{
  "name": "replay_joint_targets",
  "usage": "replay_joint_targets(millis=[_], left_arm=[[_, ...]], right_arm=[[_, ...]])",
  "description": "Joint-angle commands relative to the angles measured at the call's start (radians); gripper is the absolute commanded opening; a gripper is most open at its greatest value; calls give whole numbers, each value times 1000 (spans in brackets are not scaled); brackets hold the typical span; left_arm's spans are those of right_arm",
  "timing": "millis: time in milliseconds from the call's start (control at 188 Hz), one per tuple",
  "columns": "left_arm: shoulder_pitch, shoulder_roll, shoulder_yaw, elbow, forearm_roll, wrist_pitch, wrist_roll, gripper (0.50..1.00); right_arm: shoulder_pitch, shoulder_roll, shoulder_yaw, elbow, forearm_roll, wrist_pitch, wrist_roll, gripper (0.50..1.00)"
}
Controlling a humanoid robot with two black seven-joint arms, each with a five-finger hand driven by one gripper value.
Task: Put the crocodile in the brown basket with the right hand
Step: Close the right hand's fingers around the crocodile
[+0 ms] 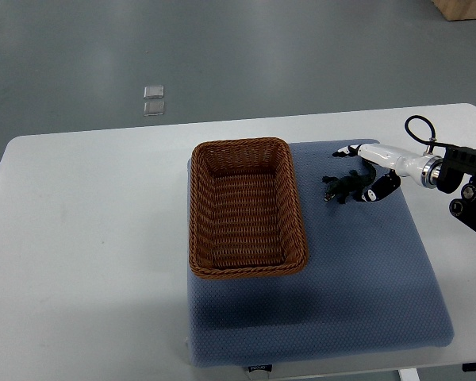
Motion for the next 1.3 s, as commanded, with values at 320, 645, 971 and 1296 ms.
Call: replay_joint_targets(millis=[320, 645, 971, 1296], left_arm=[[0, 0, 0, 0, 0, 0, 0, 1000], [0, 0, 0, 0, 1, 0, 0, 1000], [0, 0, 0, 0, 0, 0, 0, 1000], [0, 0, 0, 0, 0, 0, 0, 1000]], right_arm=[[21, -3, -54, -4, -36, -27, 2, 840], [23, -3, -74, -5, -73, -35, 2, 823], [23, -3, -89, -15, -81, -41, 3, 821], [25, -3, -97, -19, -82, -43, 9, 752]])
